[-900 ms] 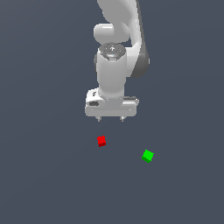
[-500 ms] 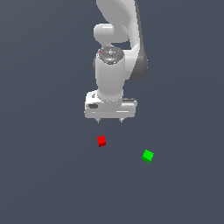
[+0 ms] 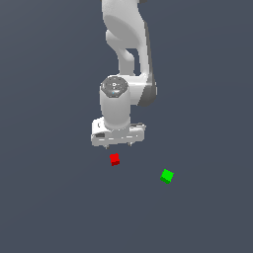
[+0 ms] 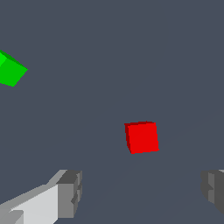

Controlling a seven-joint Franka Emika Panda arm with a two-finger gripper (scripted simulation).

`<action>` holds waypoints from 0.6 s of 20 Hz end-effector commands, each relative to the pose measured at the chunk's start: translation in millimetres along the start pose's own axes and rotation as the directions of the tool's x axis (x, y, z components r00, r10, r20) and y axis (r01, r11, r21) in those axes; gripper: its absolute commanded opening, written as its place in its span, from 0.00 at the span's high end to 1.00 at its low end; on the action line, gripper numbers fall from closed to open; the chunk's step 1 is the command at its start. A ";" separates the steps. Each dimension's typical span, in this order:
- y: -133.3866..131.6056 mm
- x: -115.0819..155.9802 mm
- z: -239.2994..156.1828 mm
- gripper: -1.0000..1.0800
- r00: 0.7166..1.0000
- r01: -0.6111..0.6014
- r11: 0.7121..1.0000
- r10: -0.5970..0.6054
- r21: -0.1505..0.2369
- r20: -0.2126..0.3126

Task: Stack the red cube on top of the green cube.

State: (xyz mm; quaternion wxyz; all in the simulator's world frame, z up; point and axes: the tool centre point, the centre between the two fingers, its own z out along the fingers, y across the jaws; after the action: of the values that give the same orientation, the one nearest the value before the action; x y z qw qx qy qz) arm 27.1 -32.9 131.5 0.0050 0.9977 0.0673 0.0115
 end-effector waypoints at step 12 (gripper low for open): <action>24.9 8.8 61.3 0.04 0.994 0.108 0.994 -0.108 0.014 0.020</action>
State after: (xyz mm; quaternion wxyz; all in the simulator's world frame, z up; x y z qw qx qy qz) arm 39.4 -56.1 73.0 -0.0001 0.9930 0.1179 0.0002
